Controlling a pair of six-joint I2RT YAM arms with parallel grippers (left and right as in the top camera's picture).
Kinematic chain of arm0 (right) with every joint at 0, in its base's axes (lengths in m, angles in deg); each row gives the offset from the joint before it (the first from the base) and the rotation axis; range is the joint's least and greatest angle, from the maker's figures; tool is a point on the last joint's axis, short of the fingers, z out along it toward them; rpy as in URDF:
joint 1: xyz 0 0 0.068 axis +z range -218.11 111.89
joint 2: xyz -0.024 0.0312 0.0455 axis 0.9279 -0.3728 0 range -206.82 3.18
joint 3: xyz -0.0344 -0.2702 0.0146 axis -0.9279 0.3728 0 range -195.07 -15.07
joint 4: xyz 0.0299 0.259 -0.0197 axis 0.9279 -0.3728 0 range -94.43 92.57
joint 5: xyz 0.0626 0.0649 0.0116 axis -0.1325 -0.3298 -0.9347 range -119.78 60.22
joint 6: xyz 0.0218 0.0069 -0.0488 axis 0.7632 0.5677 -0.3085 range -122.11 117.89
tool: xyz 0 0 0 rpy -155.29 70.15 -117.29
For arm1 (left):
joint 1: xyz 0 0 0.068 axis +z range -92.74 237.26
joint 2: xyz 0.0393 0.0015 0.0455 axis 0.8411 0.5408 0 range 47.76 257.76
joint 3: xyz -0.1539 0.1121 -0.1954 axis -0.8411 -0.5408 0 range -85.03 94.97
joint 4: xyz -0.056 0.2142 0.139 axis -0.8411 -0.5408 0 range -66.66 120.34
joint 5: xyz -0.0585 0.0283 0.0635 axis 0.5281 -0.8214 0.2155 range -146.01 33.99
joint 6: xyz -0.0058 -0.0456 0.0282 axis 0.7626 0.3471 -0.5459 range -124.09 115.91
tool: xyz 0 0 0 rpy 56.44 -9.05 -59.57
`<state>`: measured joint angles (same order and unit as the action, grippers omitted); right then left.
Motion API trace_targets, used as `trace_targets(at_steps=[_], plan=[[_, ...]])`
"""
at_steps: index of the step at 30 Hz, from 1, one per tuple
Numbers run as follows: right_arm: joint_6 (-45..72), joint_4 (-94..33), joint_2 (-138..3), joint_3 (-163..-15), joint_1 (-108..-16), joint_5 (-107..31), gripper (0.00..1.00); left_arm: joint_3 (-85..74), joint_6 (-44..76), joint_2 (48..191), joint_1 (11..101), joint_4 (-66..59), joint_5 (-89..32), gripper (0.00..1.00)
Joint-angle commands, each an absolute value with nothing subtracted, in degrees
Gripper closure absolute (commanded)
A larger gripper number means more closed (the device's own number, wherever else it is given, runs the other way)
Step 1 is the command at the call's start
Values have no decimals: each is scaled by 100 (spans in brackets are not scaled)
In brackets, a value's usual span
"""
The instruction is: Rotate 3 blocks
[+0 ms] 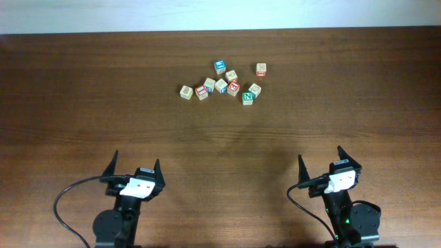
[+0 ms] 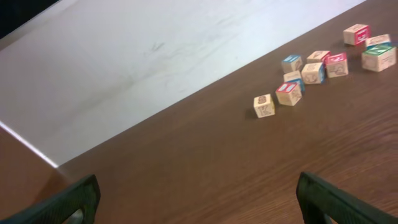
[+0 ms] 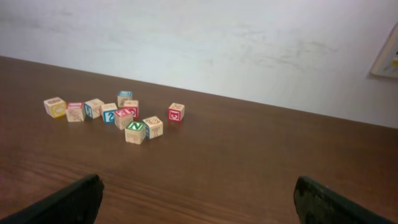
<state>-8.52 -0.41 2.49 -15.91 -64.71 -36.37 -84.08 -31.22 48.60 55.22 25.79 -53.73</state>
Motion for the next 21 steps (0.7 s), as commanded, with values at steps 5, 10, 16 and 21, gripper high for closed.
trace_targets(at_steps=[5,10,16,21], plan=[[-763,88,286,-1784,-6513,-3713,2,-8251,-2615,4855,5567,2686,-4946,1],[-763,42,111,-2319,-6513,-4004,2,-7748,-2508,5116,5567,2664,-4678,1],[-765,42,-634,-2896,-6515,-4037,2,-7086,-2508,6138,5567,2662,-4500,1],[-765,42,-1264,-3134,-6513,-4382,2,-6424,-2510,7150,5567,2544,-4024,1]])
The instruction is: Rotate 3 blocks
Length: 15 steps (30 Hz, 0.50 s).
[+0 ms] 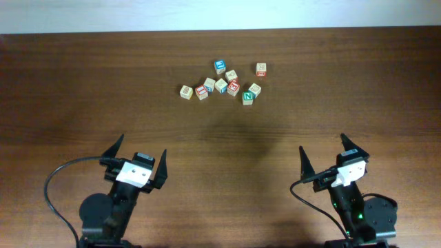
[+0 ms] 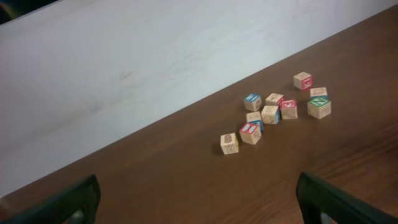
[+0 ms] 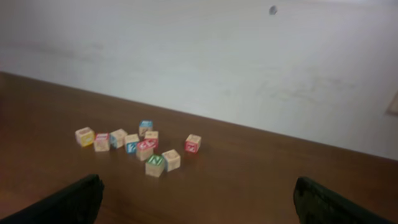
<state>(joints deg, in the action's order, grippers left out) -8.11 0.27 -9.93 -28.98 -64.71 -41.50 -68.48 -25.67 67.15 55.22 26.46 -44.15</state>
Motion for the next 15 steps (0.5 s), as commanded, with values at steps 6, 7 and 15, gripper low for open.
trace_targets(at_steps=[6,7,15], plan=[[-767,-832,-3041,-4577,-6513,-4594,2,-4697,-2510,9622,5565,1562,-3493,1],[-767,-1018,-3307,-4813,-6513,-4607,2,-4421,-2510,9992,5565,1341,-3449,1],[-767,-3370,-6199,-7532,-6513,-5035,2,-1257,-2510,12615,5565,-1159,-3130,1]])
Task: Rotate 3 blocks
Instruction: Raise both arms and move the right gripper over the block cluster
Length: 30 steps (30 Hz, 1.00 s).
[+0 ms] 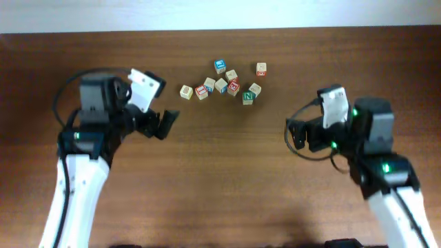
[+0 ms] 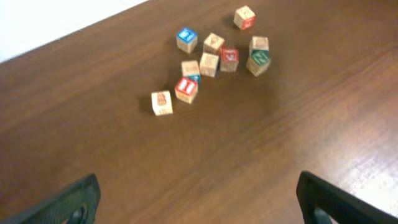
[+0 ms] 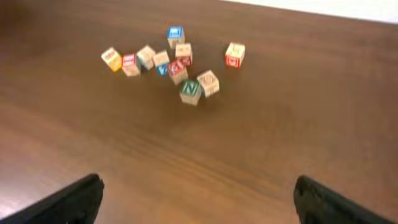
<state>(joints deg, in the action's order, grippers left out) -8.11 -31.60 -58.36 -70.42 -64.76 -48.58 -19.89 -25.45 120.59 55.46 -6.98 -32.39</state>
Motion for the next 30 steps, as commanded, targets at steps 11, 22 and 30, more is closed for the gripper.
trace_targets(at_steps=[11,22,30], plan=[[841,-3503,-7945,-8205,-6196,-4670,2,-929,-1669,13058,5550,-1487,-3005,1],[1414,-3982,-12006,-12251,-4788,-2454,28,-929,683,13657,5539,-1323,-6081,11],[1008,-3695,-12848,-12233,-4786,-2483,38,-929,681,13989,5463,-1432,-6076,9]])
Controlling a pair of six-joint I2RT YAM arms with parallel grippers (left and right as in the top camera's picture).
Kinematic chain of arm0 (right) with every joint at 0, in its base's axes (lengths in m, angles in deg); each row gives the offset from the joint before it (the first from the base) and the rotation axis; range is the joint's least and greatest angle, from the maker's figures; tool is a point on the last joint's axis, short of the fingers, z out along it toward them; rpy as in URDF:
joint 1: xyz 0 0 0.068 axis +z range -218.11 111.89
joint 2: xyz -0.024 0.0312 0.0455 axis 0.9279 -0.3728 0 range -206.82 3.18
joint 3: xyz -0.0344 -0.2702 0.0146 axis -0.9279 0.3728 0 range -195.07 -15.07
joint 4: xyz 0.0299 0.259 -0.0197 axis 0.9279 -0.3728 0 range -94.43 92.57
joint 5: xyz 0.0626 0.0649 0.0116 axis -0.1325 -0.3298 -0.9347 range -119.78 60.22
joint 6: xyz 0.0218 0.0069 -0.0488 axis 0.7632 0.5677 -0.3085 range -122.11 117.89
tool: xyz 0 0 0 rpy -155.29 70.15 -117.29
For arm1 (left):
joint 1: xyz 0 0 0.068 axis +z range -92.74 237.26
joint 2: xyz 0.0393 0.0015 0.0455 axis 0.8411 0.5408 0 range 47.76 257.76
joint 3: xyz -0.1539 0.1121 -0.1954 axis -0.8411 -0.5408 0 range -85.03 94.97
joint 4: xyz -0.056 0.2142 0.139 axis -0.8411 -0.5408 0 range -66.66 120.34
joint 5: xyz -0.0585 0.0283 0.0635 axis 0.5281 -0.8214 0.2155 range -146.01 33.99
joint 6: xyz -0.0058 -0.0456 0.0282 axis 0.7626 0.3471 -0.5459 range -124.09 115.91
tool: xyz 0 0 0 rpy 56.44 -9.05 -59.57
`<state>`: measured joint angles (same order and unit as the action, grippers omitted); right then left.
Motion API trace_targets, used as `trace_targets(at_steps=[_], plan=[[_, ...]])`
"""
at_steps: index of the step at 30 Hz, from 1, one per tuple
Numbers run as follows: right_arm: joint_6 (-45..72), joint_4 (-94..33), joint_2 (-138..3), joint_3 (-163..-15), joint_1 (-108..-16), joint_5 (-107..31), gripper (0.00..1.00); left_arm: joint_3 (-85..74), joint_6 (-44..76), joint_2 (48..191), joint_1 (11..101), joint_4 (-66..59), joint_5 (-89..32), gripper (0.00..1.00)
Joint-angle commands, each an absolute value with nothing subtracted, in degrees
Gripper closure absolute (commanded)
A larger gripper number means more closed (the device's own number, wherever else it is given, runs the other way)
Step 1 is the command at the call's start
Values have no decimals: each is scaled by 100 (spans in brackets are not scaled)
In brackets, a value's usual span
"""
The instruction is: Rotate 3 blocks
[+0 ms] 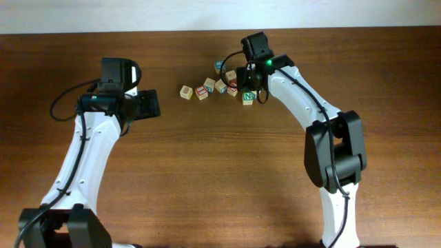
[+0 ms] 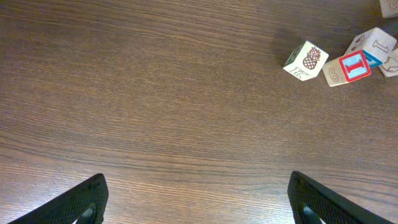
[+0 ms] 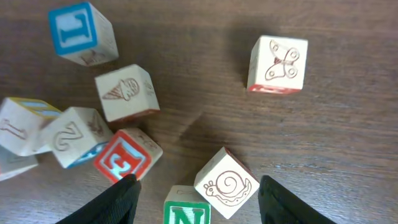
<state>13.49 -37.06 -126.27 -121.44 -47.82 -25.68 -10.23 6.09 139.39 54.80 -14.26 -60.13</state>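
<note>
Several wooden picture-and-letter blocks lie bunched at the far middle of the table (image 1: pixel 207 151). My right gripper (image 3: pixel 199 200) hangs open low over the bunch. The snail block (image 3: pixel 227 182) and the green N block (image 3: pixel 186 213) lie between its fingers, untouched. Around them are a red-faced block (image 3: pixel 127 155), an ice-cream block (image 3: pixel 126 93), a blue block (image 3: pixel 82 34) and a butterfly block (image 3: pixel 277 64). My left gripper (image 2: pixel 199 202) is open and empty over bare wood, left of the pineapple block (image 2: pixel 305 60) and the red I block (image 2: pixel 350 66).
In the overhead view the right arm (image 1: pixel 296 76) reaches across the right side of the bunch and covers part of it. The left gripper (image 1: pixel 148 105) sits about a hand's width left of the pineapple block (image 1: pixel 186 91). The wall runs behind the table's far edge.
My right gripper has gone from mid-table on the right to low over the block bunch. My left gripper has come closer to the table, left of the bunch. No block has moved.
Both arms first sat folded at the near edge with open grippers, looking across at the blocks. Then they stood slightly higher, then reached out over mid-table. Now the right gripper is over the bunch and the left beside it; the blocks lie as before.
</note>
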Motion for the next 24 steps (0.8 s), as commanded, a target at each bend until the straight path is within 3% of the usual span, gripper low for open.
trace_targets(at_steps=[1,6,15,19,24], plan=[[782,-3682,-12938,-12233,-4788,-2478,38,-929,681,13989,5463,-1432,-6079,9],[750,-3488,-13226,-12233,-4871,-2452,42,-929,681,13989,5463,-1432,-6076,8],[806,-3569,-13226,-12233,-5014,-2459,62,-929,681,13989,5463,-1432,-6076,7],[844,-3564,-13217,-12242,-5014,-2459,84,-929,681,13989,5463,-1432,-6076,7],[1058,-4314,-12339,-12354,-5014,-2660,85,-929,681,13989,5463,-1432,-6076,6]])
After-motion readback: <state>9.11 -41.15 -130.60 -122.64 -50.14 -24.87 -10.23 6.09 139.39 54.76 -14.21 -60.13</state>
